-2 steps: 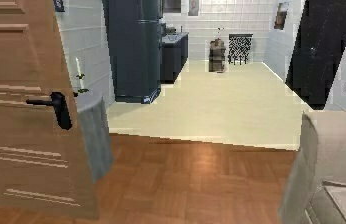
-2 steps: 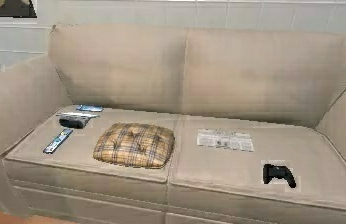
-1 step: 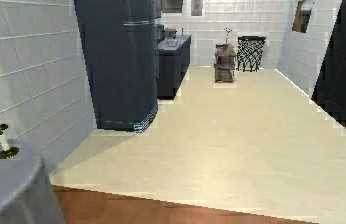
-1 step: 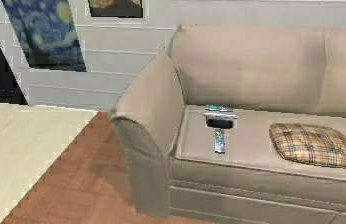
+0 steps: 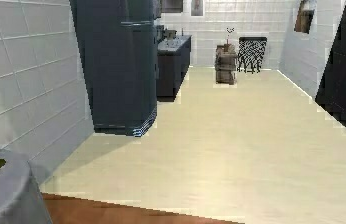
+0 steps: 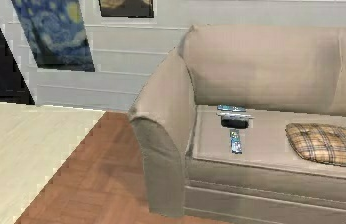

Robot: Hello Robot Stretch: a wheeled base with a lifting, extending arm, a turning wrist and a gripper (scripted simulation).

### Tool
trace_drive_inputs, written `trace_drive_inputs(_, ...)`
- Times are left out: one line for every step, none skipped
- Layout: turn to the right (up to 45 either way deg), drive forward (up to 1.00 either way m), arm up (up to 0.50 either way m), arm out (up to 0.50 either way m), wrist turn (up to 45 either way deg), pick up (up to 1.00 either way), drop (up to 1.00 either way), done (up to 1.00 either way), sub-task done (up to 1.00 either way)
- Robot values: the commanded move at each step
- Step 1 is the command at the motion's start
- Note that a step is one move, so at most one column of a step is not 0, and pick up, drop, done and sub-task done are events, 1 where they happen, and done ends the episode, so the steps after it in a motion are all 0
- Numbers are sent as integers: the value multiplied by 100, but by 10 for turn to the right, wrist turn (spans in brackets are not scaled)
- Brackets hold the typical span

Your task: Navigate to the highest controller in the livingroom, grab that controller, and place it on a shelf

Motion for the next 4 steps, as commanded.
trace_drive_inputs(-450,0,0,0,0,0,0,0,0)
trace_drive_inputs(-450,0,0,0,0,0,0,0,0)
trace_drive_inputs(-450,0,0,0,0,0,0,0,0)
trace_drive_inputs(-120,0,0,0,0,0,0,0,0)
